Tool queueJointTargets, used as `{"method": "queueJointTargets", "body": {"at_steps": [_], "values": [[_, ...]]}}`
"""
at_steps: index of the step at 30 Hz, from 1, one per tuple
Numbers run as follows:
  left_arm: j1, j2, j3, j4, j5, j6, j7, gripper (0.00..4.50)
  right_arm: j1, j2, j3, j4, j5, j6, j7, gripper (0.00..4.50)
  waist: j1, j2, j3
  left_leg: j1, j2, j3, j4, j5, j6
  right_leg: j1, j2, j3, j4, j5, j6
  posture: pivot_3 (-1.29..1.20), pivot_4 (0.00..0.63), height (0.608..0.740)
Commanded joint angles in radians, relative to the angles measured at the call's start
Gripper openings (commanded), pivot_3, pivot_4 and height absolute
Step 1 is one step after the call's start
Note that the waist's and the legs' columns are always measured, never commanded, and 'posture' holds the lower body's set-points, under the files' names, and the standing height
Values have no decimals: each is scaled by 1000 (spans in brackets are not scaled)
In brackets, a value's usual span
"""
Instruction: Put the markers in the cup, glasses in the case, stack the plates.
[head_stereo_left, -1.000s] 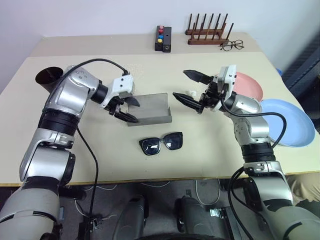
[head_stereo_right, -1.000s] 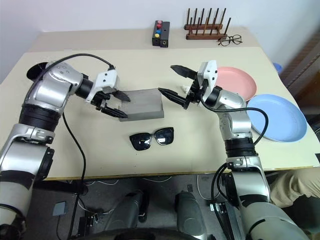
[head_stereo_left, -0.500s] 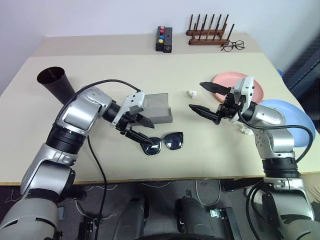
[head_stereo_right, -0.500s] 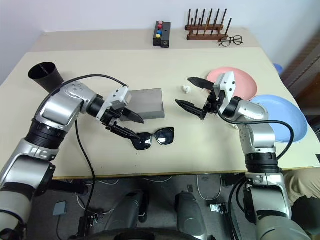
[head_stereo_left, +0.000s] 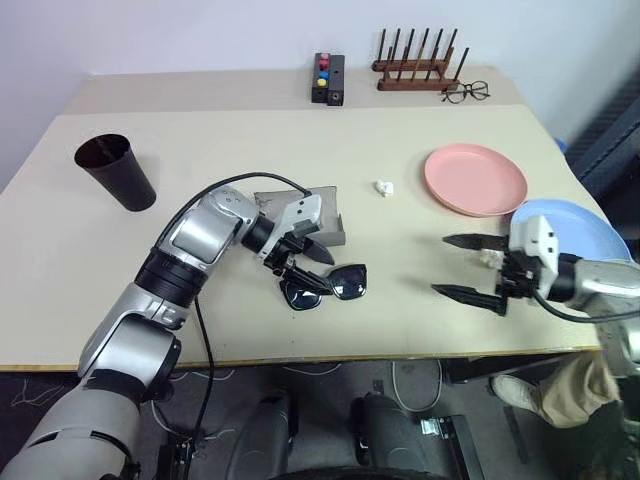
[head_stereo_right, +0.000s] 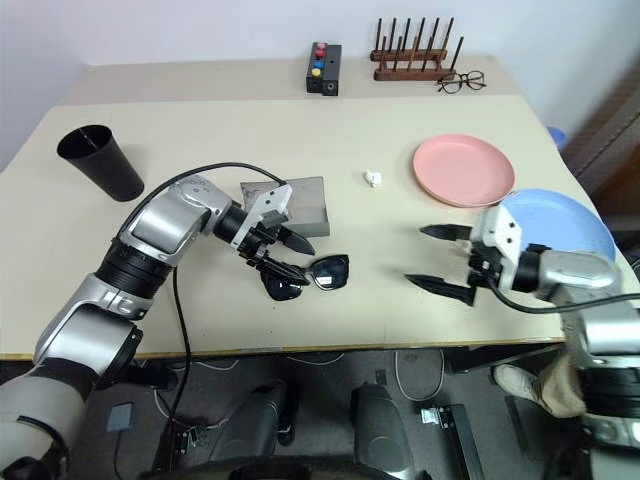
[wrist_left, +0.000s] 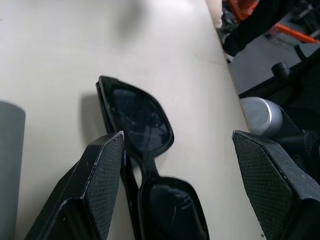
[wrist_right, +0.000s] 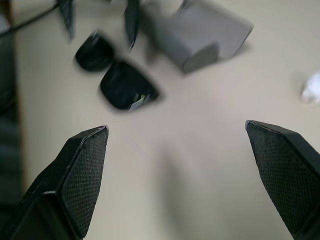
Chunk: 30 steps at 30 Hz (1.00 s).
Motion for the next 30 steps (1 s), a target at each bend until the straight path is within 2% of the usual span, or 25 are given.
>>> {"method": "queueJointTargets", "body": {"at_steps": [1,16,30], "values": [[-7,7,-2,-1,7,-30,5,3503,59,-46,-79,-57,43,9,38,4500,2,0,0,0,0,0,0,0,0,0,0,0,0,0,0,0,150,740],[-7,24,-60,87,93,-148,-7,3503,107,-51,-129,-178,90,96,-18,4500,2,0,0,1,0,0,0,0,1,1,-1,0,0,0,0,0,150,740],[-69,-53,-65,252,148,-254,-2,3503,164,-35,-149,-242,108,108,-71,4500,6,0,0,1,0,0,1,-1,1,2,-1,0,0,0,0,0,150,740]]}}
